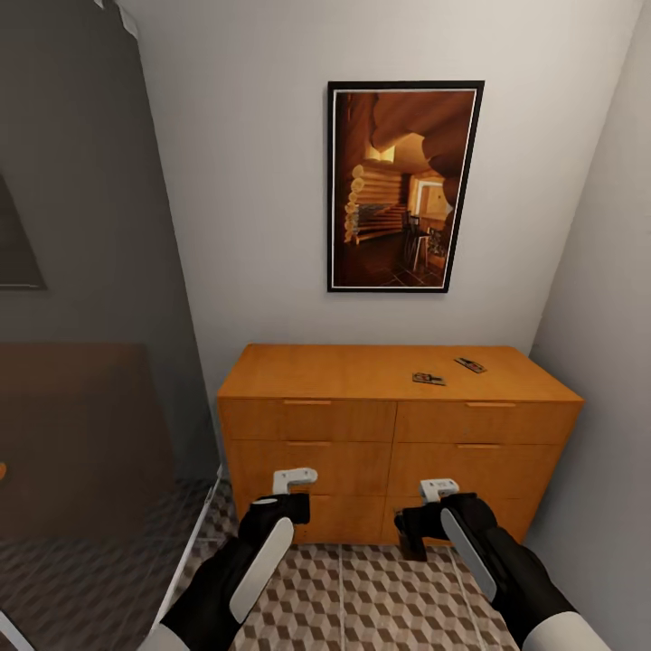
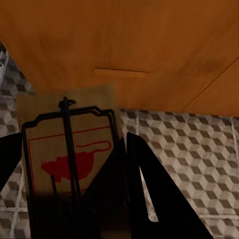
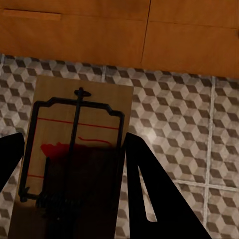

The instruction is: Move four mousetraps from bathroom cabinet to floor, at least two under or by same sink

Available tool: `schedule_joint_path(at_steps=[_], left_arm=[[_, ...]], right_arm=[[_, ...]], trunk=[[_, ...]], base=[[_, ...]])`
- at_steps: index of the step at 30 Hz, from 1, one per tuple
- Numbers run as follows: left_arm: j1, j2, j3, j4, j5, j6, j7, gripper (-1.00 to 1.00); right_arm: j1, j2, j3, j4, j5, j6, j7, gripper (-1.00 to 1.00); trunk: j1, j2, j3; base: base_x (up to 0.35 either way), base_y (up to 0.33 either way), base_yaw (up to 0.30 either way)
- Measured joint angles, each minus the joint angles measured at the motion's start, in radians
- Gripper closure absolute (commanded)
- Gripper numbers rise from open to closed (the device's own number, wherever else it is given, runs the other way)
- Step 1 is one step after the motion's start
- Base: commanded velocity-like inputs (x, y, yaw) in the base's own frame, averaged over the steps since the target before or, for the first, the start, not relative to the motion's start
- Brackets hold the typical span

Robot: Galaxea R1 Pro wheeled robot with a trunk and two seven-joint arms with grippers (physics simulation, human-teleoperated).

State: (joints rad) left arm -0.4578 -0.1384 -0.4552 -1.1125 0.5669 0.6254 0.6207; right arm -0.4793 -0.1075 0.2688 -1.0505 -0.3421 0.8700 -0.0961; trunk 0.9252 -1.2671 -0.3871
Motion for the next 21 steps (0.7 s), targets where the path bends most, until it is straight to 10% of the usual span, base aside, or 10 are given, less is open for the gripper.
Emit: schedule_joint_path(at_steps=[8,21], left_arm=[[-0.001,-0.004,-0.002,0.177,0.003,-0.092,-0.010,1.00],[-0.001,0.001,-0.002,0.205,0.001,-0.113,-0.076,1.00]], right_arm=[[0.000,-0.006,-0.002,0.006,0.000,-0.005,0.000,1.00],[0.000,-0.004,0.002,0.007,0.001,-0.006,0.000,1.00]], trunk=[[0.000,0.000,0.000],[0.000,0.000,0.000]], base=[[0.000,0.000,0.000],[0.000,0.000,0.000]])
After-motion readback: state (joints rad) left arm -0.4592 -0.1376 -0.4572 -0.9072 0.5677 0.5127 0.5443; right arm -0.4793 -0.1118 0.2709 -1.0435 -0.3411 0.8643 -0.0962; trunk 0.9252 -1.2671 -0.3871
